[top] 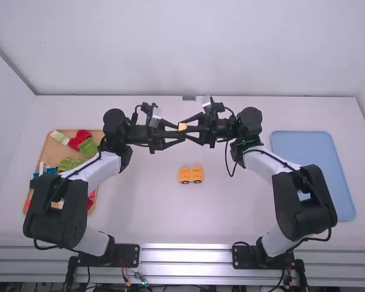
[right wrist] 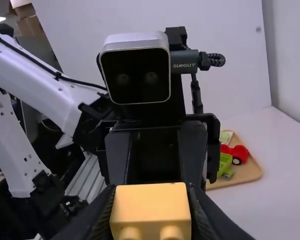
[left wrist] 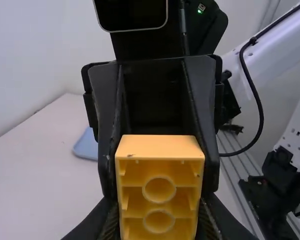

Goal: Assemble lego blocks to make yellow taxi

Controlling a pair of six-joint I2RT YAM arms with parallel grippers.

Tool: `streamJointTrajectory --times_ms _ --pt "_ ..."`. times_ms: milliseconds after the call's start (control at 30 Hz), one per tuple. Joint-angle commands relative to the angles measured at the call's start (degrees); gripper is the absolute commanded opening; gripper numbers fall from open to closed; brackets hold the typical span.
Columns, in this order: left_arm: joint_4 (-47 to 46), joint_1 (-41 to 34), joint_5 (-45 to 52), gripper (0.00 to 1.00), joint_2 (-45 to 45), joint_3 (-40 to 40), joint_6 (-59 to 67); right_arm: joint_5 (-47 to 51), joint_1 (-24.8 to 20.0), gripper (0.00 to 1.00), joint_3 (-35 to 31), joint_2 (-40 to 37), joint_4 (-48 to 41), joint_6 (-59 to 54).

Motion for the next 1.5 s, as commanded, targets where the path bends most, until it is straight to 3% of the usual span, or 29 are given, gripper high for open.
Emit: streamJointTrajectory --times_ms 0,67,100,133,167,400,467,567,800,967,1033,1200,1467 --pt "0.52 0.02 0.50 0.13 0.11 -0.17 0.66 0.24 0.22 0.30 1.62 0.44 0.17 0.59" --pt "0.50 0.11 0.48 0.27 0.11 -0.20 0.66 0.48 0.17 0.25 1.62 0.44 0.24 0.59" --pt "0.50 0.11 0.52 0.45 0.11 -0.20 0.66 0.61 0.17 0.25 1.62 0.44 0.26 0.59" --pt "0.50 0.11 0.63 0.80 0.11 -0.20 0.66 0.92 0.02 0.22 1.62 0.44 0.92 0.59" --pt "0.46 0.11 0.70 0.99 0.11 -0.20 0.66 0.87 -0.55 0.18 1.62 0.44 1.92 0.59" --pt "-4.37 0.09 0.48 0.99 0.11 -0.20 4.02 4.76 -4.87 0.10 1.62 0.44 6.88 3.13" --pt "-10.36 0.17 -0.81 0.99 0.11 -0.20 10.54 6.43 -7.65 0.10 1.62 0.42 2.54 0.48" --pt "-21.27 0.22 -10.75 0.99 0.11 -0.20 16.50 12.02 -11.41 0.08 1.62 0.33 -11.80 -7.30" --pt "-31.10 -0.22 -27.98 0.99 0.11 -0.17 19.63 28.50 -14.73 0.06 1.62 -0.52 -38.71 -21.33" --pt "-32.39 -0.22 -37.66 0.99 0.11 -0.17 19.54 40.65 -13.03 0.05 1.62 -3.43 -53.81 -29.24" --pt "-32.61 -0.20 -45.46 0.99 0.11 -0.20 19.52 50.58 -10.73 0.05 1.62 -5.75 -61.05 -33.27" --pt "-32.61 -0.09 -60.72 0.99 0.11 -0.20 19.54 63.93 -6.45 0.04 4.46 -7.91 -75.12 -40.52" --pt "-33.40 0.09 -64.61 0.99 0.11 -0.17 18.27 68.19 -1.36 0.02 14.27 -3.82 -103.32 -62.99"
